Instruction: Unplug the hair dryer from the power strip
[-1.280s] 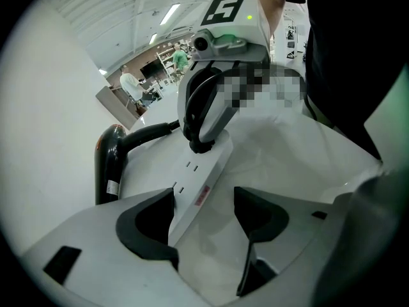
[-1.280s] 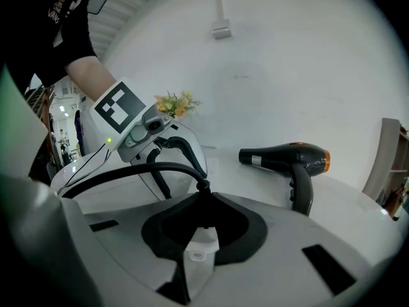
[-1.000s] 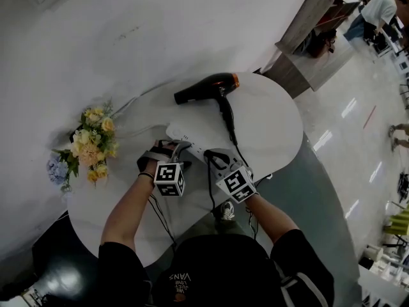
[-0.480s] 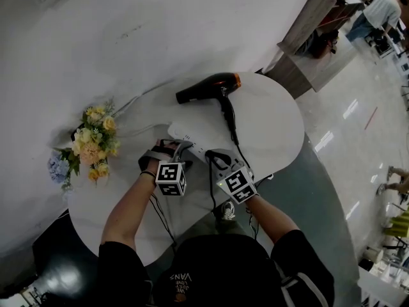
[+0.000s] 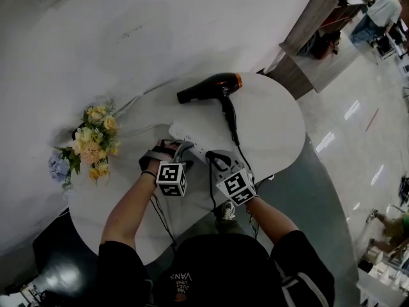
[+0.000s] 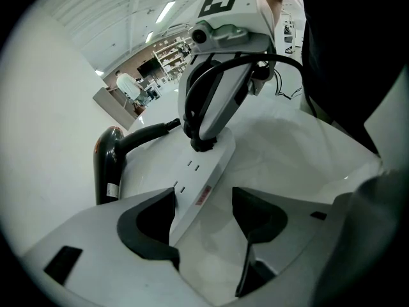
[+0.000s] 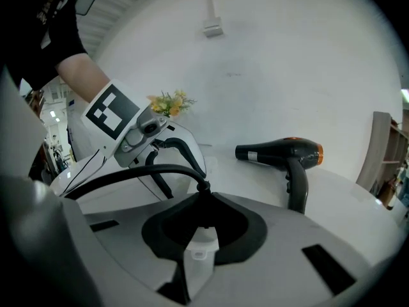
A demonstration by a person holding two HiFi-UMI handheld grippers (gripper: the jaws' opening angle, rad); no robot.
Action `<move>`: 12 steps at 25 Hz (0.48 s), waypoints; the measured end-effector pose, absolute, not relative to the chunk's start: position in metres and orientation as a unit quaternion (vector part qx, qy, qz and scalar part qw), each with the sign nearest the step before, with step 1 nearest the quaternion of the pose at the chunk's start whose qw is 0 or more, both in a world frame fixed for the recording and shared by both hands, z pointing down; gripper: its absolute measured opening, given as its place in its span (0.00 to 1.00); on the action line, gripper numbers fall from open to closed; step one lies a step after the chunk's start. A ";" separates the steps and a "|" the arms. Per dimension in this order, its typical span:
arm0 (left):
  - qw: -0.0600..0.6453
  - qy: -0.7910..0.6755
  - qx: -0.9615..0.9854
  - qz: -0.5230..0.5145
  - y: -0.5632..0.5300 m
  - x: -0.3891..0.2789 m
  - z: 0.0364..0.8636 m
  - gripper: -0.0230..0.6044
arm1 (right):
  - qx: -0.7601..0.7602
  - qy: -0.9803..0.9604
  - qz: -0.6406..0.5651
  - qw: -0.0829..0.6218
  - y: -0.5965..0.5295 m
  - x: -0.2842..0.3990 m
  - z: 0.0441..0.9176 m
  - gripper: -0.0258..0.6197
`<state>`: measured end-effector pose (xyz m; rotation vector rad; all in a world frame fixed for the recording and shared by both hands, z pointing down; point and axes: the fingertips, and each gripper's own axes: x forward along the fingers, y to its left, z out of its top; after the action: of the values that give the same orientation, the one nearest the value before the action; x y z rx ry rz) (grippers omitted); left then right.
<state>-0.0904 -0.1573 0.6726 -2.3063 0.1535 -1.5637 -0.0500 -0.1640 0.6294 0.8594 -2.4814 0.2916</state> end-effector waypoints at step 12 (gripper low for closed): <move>0.181 0.056 -0.813 -0.551 -0.159 -0.090 0.672 0.51 | 0.313 -0.910 0.146 0.229 -0.166 -0.047 0.628 0.15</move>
<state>-0.0902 -0.1588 0.6720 -2.2951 0.1592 -1.5556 -0.0474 -0.1657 0.6282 0.8618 -2.5046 0.4012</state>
